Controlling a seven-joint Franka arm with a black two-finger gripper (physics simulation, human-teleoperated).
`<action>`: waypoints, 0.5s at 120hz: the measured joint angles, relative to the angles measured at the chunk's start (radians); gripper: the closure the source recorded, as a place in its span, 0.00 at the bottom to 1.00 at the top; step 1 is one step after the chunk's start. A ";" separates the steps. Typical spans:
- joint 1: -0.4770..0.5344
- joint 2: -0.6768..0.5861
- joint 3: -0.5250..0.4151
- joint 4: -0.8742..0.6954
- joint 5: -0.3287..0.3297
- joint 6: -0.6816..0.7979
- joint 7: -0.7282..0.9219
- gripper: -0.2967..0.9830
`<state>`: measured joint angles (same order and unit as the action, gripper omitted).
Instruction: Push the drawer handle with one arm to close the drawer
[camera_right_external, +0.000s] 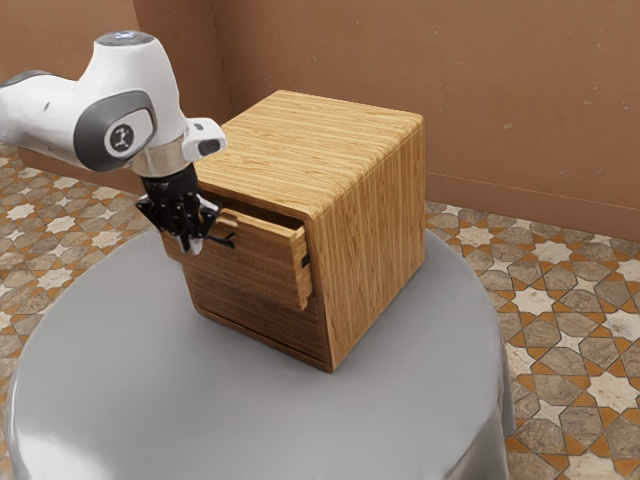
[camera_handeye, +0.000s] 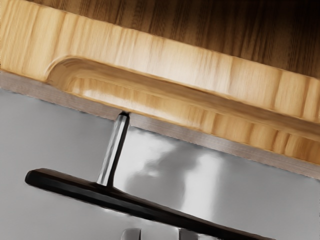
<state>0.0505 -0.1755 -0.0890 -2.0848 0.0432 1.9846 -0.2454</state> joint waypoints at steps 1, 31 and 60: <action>0.000 0.004 0.000 0.003 0.000 0.001 0.000 0.76; 0.000 0.080 0.000 0.066 0.005 0.051 0.005 0.76; 0.000 -0.163 -0.060 -0.072 -0.076 -0.031 -0.011 0.68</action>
<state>0.0507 -0.3384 -0.1486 -2.1570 -0.0331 1.9535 -0.2559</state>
